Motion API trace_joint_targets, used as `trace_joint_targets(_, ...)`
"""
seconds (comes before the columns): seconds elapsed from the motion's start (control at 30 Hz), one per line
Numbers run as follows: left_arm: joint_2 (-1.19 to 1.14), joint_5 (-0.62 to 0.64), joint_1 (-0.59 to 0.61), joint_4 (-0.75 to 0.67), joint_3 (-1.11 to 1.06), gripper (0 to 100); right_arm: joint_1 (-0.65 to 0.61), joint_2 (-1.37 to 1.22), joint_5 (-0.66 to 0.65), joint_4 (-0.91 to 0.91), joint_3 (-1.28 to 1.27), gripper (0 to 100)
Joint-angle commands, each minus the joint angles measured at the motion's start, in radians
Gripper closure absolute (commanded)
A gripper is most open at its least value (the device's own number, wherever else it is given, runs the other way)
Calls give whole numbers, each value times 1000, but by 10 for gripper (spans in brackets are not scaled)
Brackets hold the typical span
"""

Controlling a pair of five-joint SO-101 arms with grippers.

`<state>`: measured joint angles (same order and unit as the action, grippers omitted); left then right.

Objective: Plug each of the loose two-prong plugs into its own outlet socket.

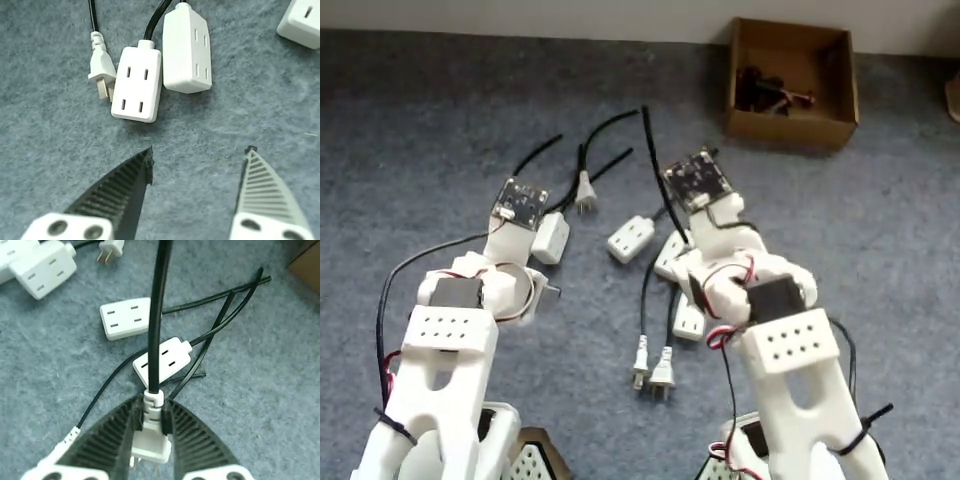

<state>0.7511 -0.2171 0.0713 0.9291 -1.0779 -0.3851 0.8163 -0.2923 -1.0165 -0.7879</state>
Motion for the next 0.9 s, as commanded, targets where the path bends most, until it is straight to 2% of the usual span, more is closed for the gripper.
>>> trace_joint_targets(0.0,28,11,-27,9,61,730,24,101,77,102,-24,993)
trace_joint_targets(0.33,28,11,-27,9,58,730,76,288,222,242,-136,993)
trace_joint_targets(0.4,28,11,-27,9,58,730,93,334,186,274,-174,991)
trace_joint_targets(0.63,28,11,-30,6,67,730,99,479,-91,297,-351,993)
trace_joint_targets(0.77,28,11,-70,12,101,730,94,536,-95,311,-410,993)
trace_joint_targets(0.87,28,11,-131,21,124,730,91,570,-37,429,-432,993)
